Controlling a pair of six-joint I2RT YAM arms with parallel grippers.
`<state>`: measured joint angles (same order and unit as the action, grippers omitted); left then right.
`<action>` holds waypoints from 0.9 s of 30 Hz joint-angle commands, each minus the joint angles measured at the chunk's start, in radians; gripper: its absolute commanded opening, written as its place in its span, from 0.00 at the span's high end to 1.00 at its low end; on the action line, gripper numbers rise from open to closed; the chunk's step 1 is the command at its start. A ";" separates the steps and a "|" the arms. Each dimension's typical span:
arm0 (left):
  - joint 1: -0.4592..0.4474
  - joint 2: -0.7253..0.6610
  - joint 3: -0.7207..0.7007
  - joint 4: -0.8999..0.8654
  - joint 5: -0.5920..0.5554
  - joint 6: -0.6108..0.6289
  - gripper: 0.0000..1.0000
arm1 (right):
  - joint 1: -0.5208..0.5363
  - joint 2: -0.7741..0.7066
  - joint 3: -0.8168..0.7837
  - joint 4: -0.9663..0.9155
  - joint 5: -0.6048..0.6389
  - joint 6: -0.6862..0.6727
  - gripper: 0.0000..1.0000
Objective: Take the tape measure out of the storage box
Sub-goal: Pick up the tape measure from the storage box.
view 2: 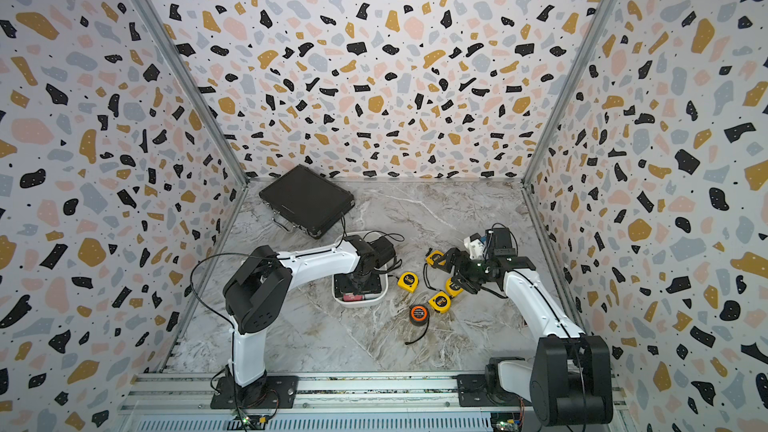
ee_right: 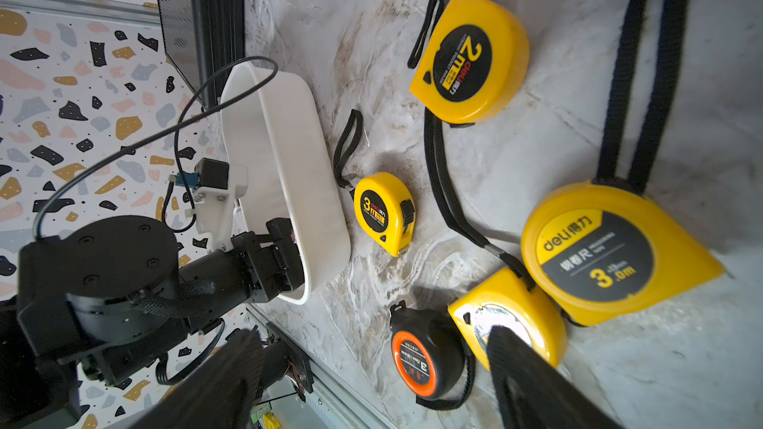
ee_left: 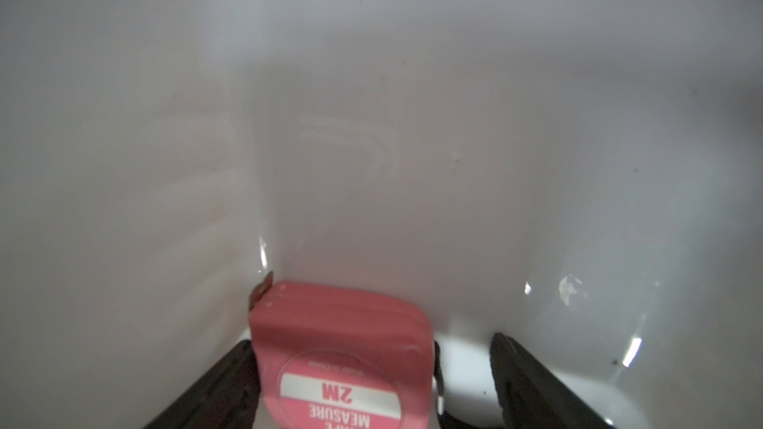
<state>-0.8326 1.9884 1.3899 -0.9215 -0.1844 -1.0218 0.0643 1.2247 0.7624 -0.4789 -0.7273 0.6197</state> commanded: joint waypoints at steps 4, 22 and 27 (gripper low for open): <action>-0.003 -0.004 0.006 0.020 0.011 0.001 0.11 | 0.006 0.008 0.041 -0.005 -0.009 -0.008 0.10; 0.008 0.000 0.020 -0.053 0.009 0.093 0.09 | 0.012 0.023 0.055 -0.006 -0.023 0.002 0.09; 0.016 0.036 0.010 -0.015 0.074 0.125 0.13 | 0.011 0.025 0.062 -0.013 -0.021 0.000 0.09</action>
<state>-0.8249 1.9877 1.3903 -0.9356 -0.1558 -0.9337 0.0711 1.2530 0.7780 -0.4789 -0.7376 0.6235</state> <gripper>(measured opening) 0.878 0.911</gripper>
